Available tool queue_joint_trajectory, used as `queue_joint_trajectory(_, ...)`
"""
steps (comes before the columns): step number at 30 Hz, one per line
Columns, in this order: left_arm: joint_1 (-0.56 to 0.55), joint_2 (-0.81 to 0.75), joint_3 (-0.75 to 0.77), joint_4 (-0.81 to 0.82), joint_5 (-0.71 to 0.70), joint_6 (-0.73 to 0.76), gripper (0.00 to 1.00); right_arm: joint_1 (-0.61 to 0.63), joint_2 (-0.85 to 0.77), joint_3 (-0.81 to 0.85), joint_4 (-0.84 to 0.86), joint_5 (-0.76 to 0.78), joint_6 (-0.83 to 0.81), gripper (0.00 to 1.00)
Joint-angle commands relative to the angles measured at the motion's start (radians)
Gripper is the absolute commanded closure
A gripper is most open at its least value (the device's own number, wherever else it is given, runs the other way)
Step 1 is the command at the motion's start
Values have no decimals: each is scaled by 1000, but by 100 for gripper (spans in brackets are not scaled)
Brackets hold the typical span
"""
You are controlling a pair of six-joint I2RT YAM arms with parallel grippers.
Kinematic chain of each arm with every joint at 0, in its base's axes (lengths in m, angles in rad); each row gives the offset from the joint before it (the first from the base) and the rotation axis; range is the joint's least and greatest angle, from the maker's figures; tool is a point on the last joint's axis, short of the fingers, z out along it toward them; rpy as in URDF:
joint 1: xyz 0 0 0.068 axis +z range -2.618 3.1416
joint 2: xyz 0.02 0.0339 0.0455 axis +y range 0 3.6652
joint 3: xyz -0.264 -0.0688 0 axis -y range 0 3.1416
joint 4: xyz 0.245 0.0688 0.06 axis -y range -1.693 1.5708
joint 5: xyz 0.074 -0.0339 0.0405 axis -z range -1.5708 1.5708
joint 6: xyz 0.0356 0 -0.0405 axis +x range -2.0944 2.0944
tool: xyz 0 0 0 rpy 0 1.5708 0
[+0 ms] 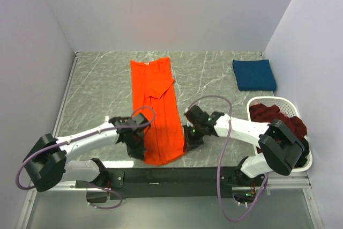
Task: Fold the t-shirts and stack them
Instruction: Fold the tshirt
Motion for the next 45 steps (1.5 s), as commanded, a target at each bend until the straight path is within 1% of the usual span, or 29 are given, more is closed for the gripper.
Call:
queue_joint_trajectory(1, 123, 18, 112, -29, -52, 88, 99, -71, -21, 159, -55, 75, -59, 100)
queue_joint_trajectory(2, 161, 25, 141, -25, -54, 136, 99, -88, -10, 188, -58, 81, -78, 100)
queue_joint_trajectory(3, 197, 35, 152, -2, -60, 157, 99, -123, 5, 254, -63, 88, -91, 100)
queue_joint_trajectory(4, 269, 45, 164, 7, -60, 177, 99, -137, 43, 291, -77, 91, -102, 100)
queue_joint_trajectory(6, 329, 83, 218, 26, -64, 239, 99, -160, 85, 365, -94, 97, -140, 100)
queue_joint_trajectory(7, 371, 97, 241, 32, -75, 256, 99, -177, 126, 429, -106, 104, -152, 100)
queue_joint_trajectory(8, 386, 112, 285, 36, -84, 288, 99, -187, 148, 458, -110, 106, -177, 100)
queue_joint_trajectory(11, 448, 175, 354, 70, -106, 338, 99, -217, 226, 567, -123, 112, -218, 100)
queue_joint_trajectory(13, 495, 229, 379, 101, -89, 361, 99, -226, 275, 642, -135, 132, -240, 100)
queue_joint_trajectory(16, 538, 278, 411, 141, -94, 388, 99, -247, 329, 704, -127, 129, -266, 100)
queue_joint_trajectory(25, 589, 382, 476, 234, -120, 434, 99, -278, 452, 833, -121, 108, -310, 100)
queue_joint_trajectory(30, 595, 437, 520, 259, -141, 461, 99, -295, 498, 865, -104, 97, -315, 100)
queue_joint_trajectory(34, 606, 462, 529, 317, -157, 474, 99, -315, 536, 881, -83, 94, -313, 100)
queue_joint_trajectory(41, 627, 526, 531, 375, -147, 472, 92, -338, 613, 910, -34, 86, -318, 100)
queue_joint_trajectory(44, 630, 529, 528, 397, -146, 472, 84, -341, 636, 914, -9, 91, -315, 99)
queue_joint_trajectory(45, 630, 529, 528, 409, -149, 472, 79, -344, 640, 913, -5, 95, -313, 99)
